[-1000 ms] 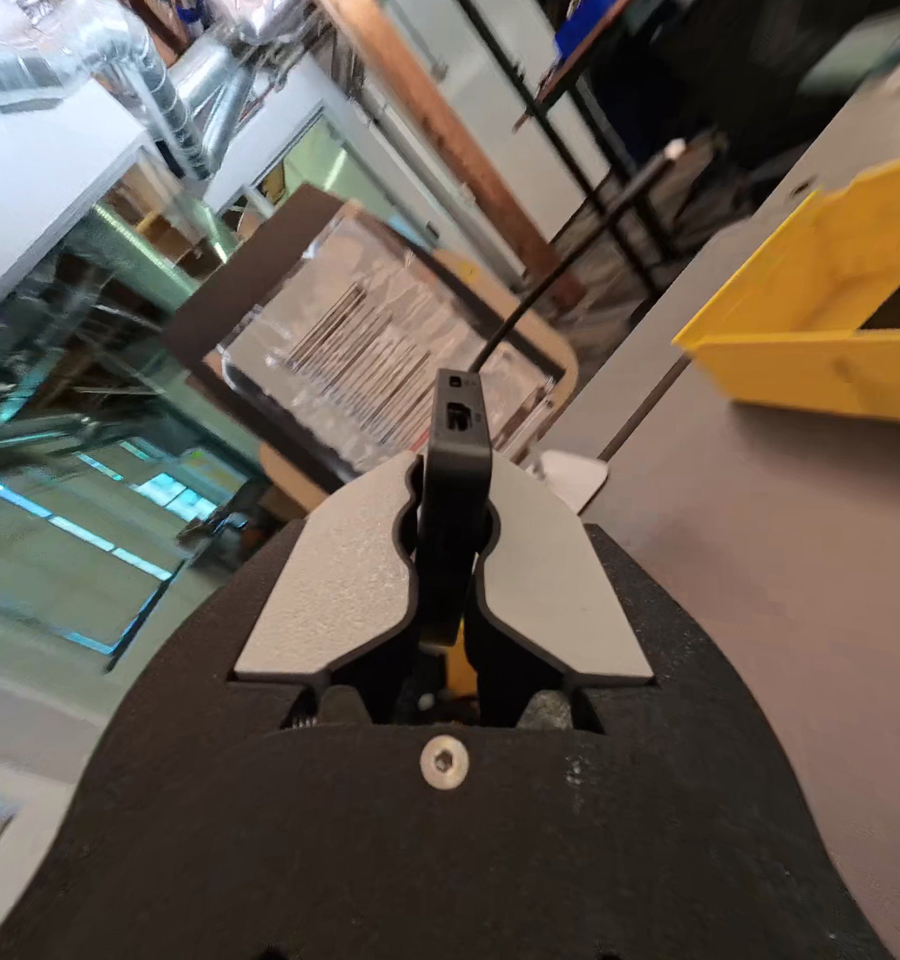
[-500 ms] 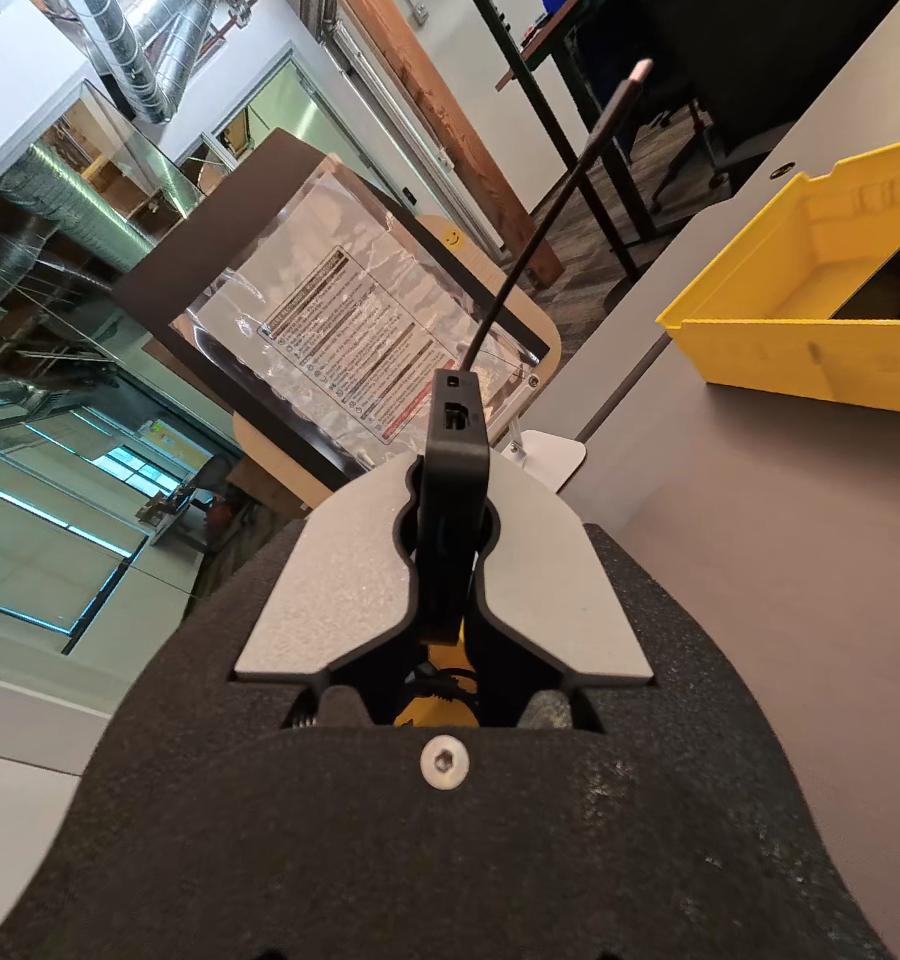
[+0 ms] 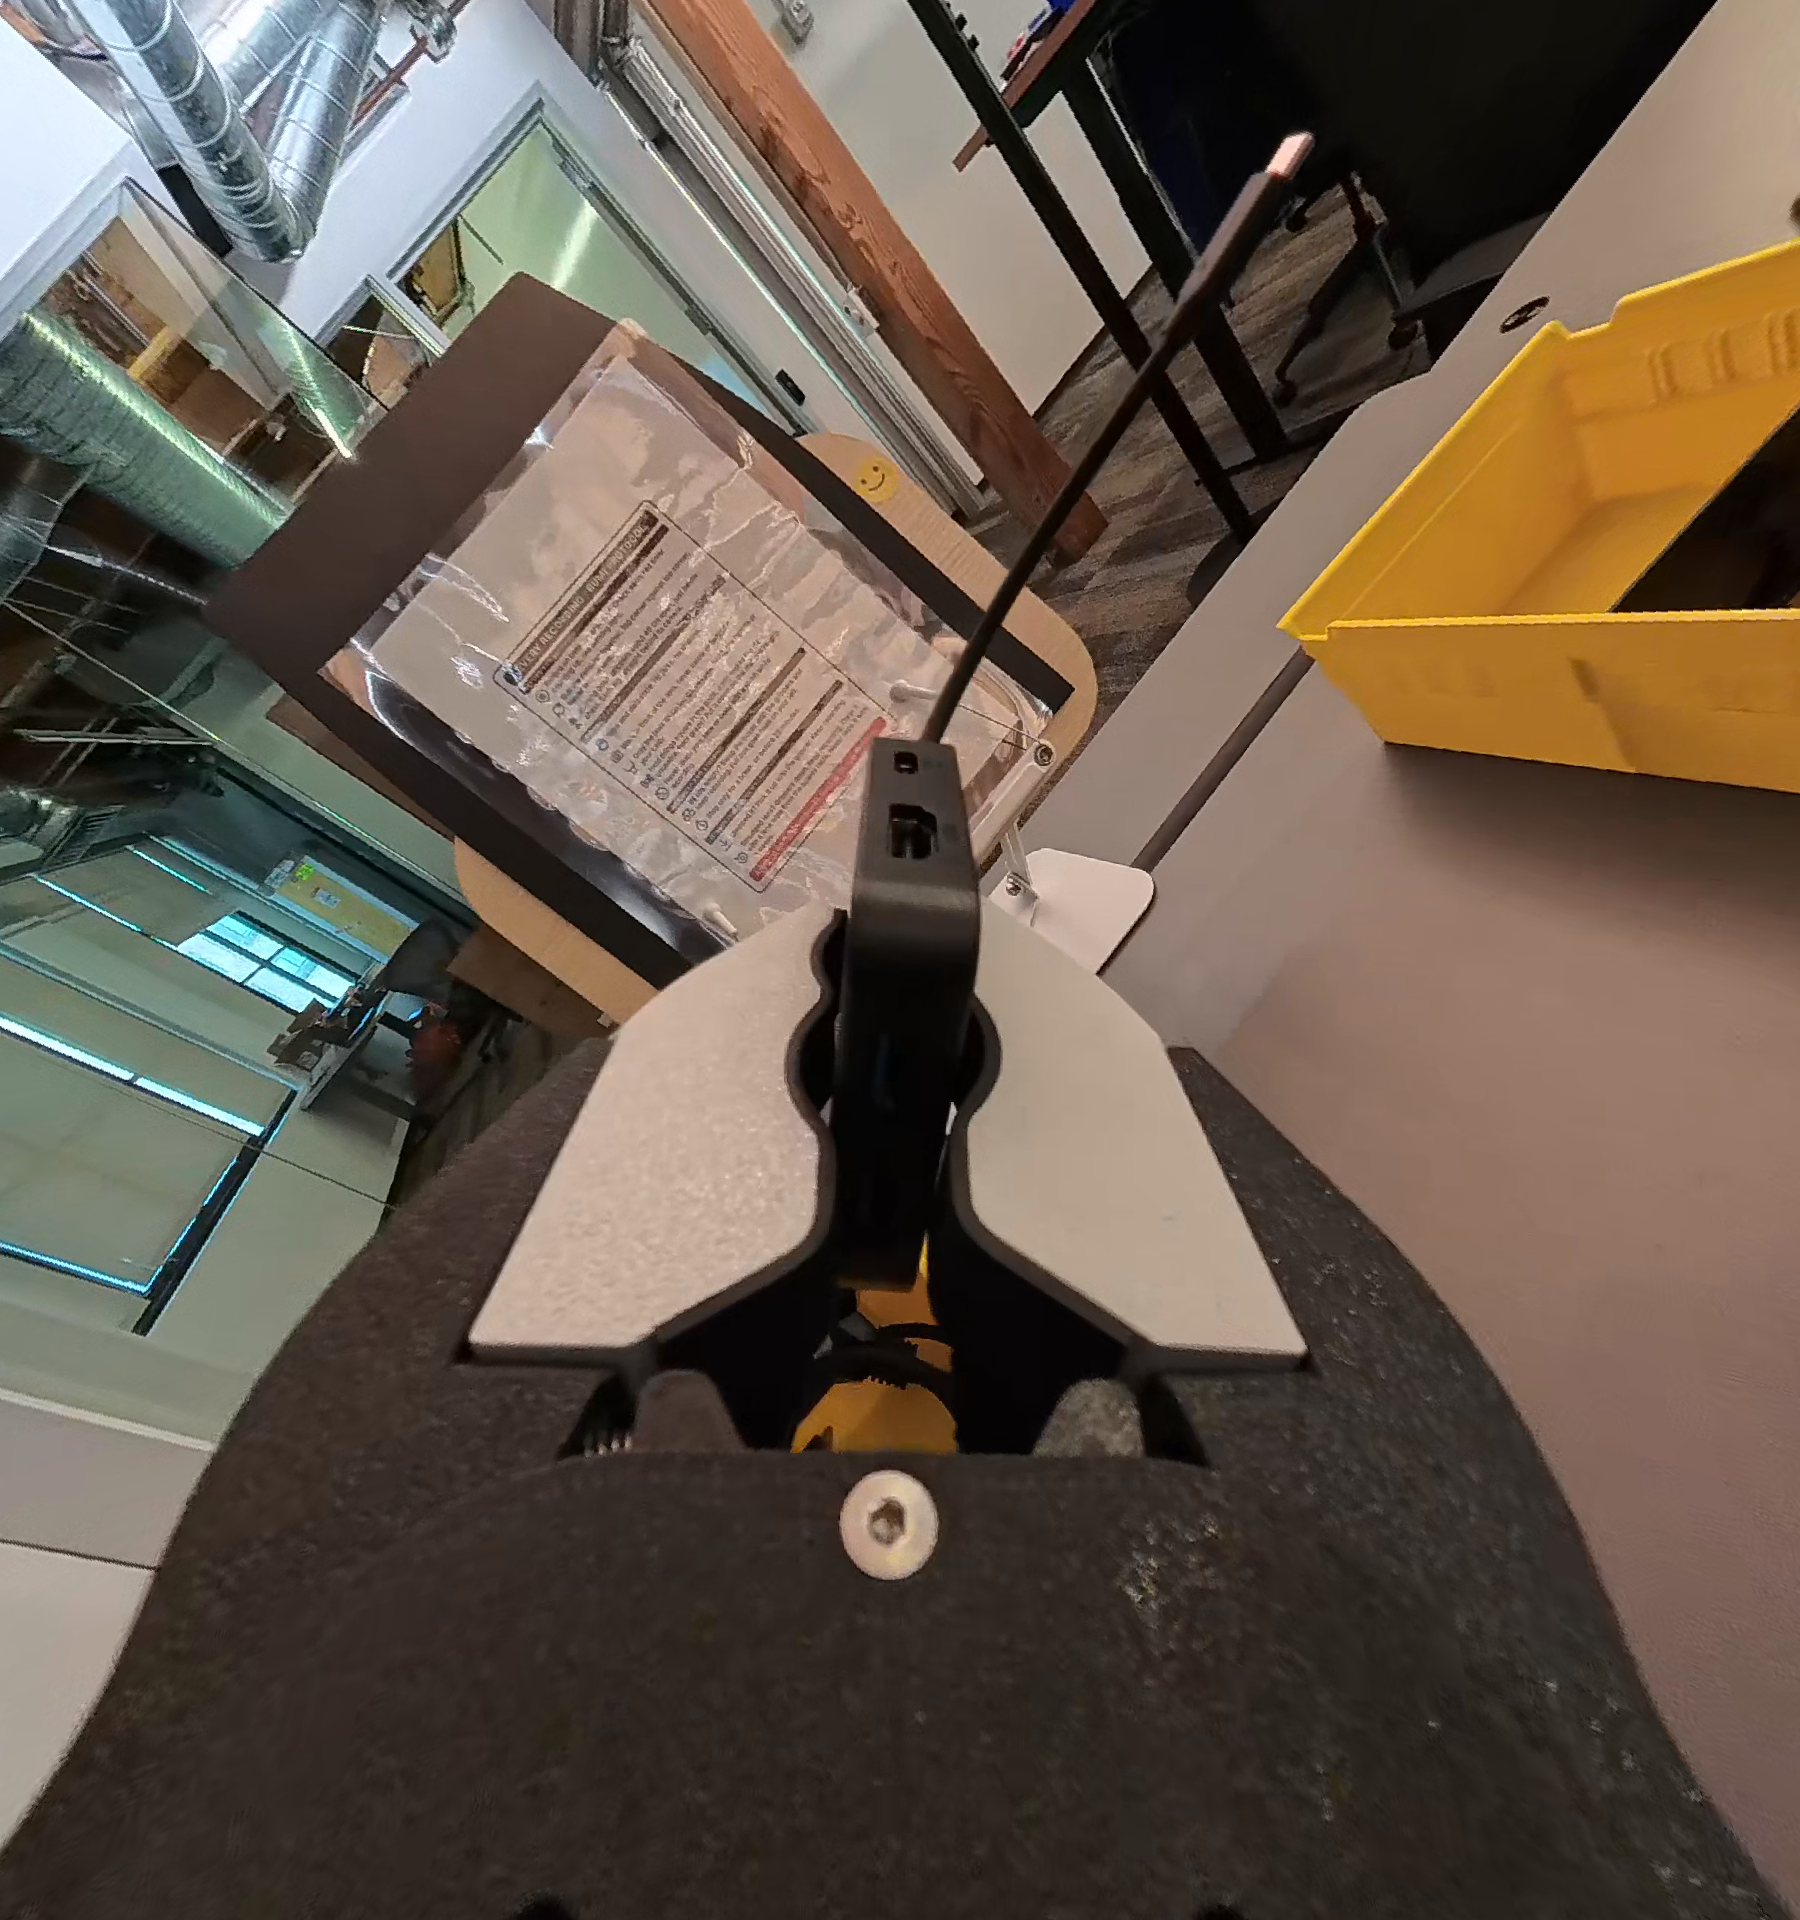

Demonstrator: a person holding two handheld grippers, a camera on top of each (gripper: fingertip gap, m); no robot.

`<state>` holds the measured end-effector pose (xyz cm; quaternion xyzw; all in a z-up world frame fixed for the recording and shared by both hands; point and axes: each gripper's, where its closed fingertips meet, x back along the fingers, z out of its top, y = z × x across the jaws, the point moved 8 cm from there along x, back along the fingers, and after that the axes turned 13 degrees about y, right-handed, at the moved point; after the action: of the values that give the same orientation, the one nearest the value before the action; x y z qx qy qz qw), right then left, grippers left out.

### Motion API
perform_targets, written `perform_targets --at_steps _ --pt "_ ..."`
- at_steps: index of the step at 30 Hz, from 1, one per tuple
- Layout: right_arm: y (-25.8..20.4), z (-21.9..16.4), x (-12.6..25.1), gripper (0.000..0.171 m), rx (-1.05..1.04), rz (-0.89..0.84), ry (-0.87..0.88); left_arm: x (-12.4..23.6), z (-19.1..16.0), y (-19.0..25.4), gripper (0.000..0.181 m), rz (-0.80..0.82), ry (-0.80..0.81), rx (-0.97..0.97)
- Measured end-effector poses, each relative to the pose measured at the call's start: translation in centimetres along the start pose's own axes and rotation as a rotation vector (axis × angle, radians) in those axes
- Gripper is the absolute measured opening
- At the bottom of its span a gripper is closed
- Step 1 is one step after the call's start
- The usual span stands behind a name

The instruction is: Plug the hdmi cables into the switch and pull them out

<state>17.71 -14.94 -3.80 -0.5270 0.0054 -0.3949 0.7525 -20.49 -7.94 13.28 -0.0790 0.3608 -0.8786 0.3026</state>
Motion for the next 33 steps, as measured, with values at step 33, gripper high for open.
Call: perform_targets --at_steps 33 --pt "-25.1 -2.0 -8.5 0.015 1.875 0.15 0.002 -3.0 1.5 8.7 0.033 -0.414 0.073 -0.022"
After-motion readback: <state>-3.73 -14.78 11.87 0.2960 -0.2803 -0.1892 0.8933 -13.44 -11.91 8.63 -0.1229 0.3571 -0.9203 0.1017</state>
